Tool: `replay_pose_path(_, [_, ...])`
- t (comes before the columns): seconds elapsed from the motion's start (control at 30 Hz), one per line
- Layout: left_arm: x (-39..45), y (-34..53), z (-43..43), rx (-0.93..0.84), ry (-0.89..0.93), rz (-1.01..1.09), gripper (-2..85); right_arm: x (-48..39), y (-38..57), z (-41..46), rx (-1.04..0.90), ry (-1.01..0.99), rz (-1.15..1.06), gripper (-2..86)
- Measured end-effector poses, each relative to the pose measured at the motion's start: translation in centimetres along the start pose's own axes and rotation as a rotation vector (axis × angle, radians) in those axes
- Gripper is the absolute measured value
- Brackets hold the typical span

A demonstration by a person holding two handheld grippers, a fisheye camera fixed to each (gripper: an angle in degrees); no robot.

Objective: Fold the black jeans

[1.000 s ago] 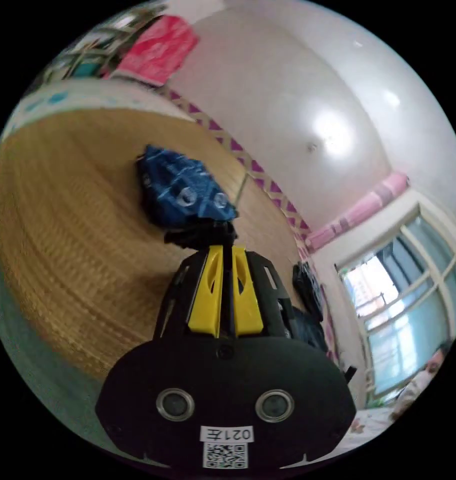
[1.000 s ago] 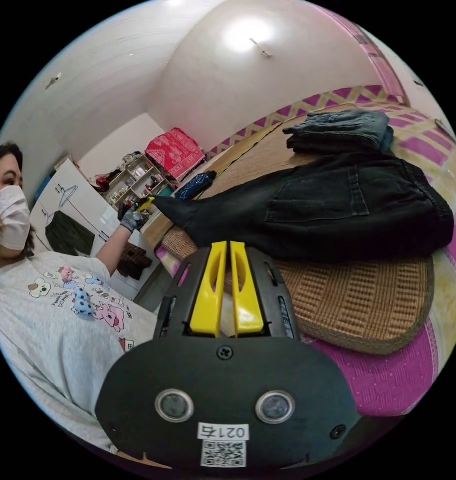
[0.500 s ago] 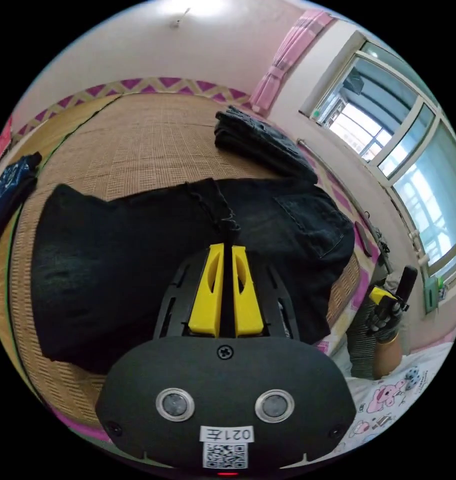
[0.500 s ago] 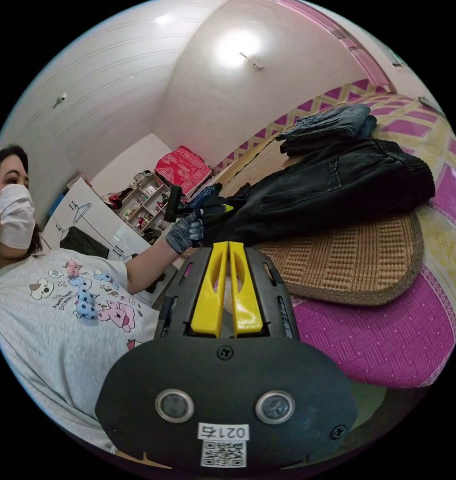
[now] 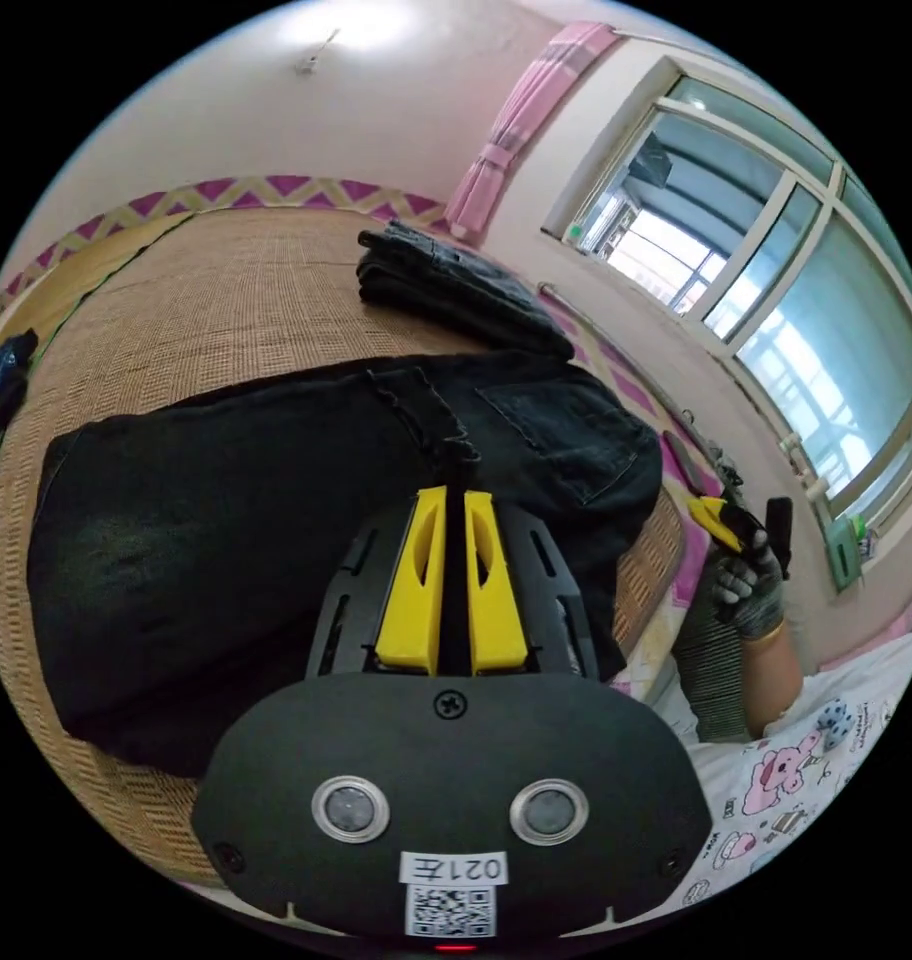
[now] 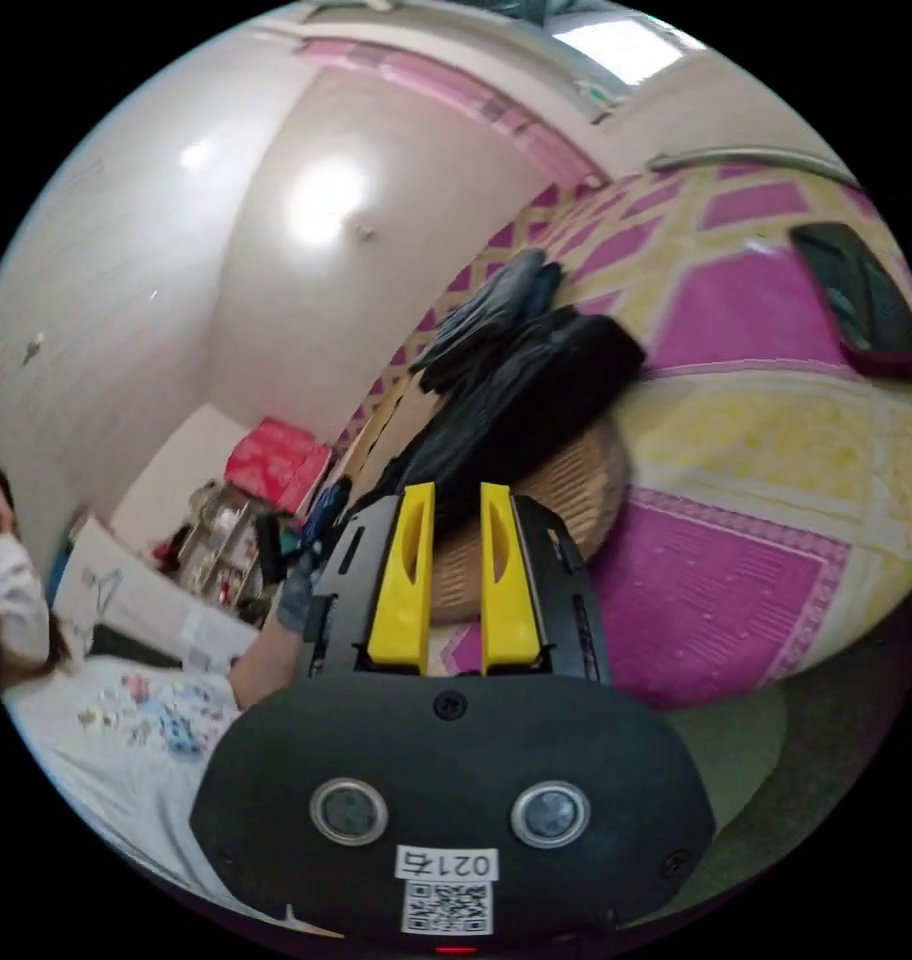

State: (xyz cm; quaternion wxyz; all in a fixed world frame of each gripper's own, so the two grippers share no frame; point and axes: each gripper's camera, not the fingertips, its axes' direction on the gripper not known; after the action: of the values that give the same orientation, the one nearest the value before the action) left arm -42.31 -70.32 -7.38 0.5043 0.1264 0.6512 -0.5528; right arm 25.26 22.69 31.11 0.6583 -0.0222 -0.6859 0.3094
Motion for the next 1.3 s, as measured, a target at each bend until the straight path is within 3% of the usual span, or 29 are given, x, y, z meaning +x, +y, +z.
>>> replay_pose_path(0.17, [1.6, 3.0, -2.3, 0.108, 0.176, 0.137, 6.2, 4.0, -3.9, -0.6, 0.071, 0.022, 0.182, 13.4])
replay_pose_path(0.33, [2.0, 5.9, -5.6, 0.139, 0.213, 0.177, 4.7, 6.3, -7.5, 1.3, 0.053, -0.002, 0.286, 13.9])
replay_pose_path(0.63, [-1.1, 11.1, -12.1, 0.235, 0.190, 0.081, -0.8, 7.7, -11.0, 5.6, -0.021, -0.072, 0.341, 12.5])
replay_pose_path(0.8, [-3.1, 13.0, -13.0, 0.238, 0.203, 0.013, -0.9, 6.7, -10.8, 8.1, -0.035, -0.163, 0.308, 6.9])
replay_pose_path(0.93, [-5.3, 14.5, -14.6, 0.255, 0.224, -0.028, -0.9, -2.4, -11.5, 7.9, -0.025, -0.138, 0.070, 5.6])
replay_pose_path(1.03, [-6.9, 15.7, -16.1, 0.275, 0.229, -0.039, -0.9, -14.4, -11.0, 10.5, -0.085, -0.066, -0.192, 5.6])
replay_pose_path(1.2, [-9.8, 17.7, -18.5, 0.305, 0.239, -0.067, -0.9, -34.8, -3.3, 22.6, -0.253, 0.051, -0.662, 5.7])
replay_pose_path(1.3, [-11.9, 19.0, -19.7, 0.317, 0.246, -0.104, -0.9, -40.9, 4.0, 32.4, -0.375, 0.079, -0.825, 5.8])
